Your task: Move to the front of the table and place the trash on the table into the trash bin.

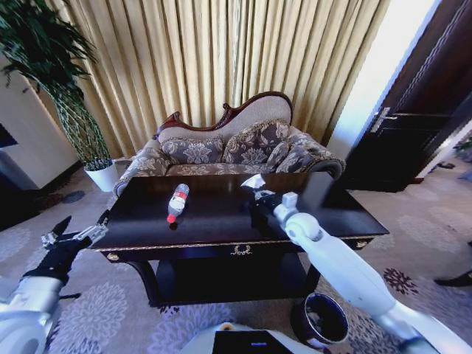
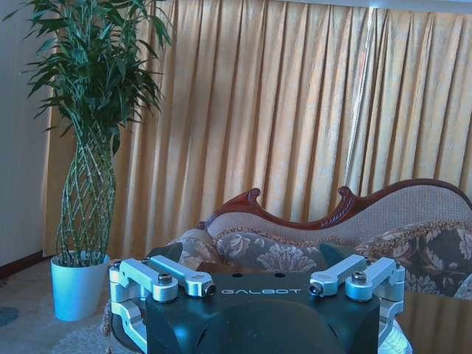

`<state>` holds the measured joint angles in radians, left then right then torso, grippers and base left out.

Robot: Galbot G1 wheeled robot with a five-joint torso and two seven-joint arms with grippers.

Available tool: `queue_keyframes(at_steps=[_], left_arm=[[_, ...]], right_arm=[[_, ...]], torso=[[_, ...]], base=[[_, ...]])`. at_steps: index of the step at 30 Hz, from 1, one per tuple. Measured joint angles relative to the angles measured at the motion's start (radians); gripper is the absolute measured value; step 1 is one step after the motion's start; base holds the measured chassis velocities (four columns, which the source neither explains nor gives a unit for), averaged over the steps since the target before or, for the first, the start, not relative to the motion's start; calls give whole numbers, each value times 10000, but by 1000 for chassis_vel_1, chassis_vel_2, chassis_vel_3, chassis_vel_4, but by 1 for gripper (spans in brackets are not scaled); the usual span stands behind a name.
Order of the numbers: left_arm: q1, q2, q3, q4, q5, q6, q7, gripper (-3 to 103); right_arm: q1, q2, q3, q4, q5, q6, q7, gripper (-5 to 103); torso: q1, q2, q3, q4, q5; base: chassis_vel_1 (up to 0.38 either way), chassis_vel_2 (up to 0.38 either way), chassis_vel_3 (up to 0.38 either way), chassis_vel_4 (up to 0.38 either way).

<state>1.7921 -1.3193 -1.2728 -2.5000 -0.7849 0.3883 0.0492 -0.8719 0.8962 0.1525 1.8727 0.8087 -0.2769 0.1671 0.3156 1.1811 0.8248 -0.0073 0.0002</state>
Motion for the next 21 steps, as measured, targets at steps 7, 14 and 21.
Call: queue_keyframes(at_steps=[7,14,21], left_arm=[[-119,124,-34,0,-275,18,-26,100],[-192,424,-18,-1,-663,46,-26,100],[-310,704,35,0,-793,76,12,100]], right_arm=[[-2012,-435,2061,1048,-313,42,871,0],[-3266,-482,3603,1549,-432,52,1107,0],[-5071,-173,5372,2607,-571,62,1051,0]], torso=[[-1,1,-1,-3,1],[-1,0,0,0,1],[-1,1,0,-2,0]], base=[[0,0,0,0],[0,0,0,0],[0,0,0,0]])
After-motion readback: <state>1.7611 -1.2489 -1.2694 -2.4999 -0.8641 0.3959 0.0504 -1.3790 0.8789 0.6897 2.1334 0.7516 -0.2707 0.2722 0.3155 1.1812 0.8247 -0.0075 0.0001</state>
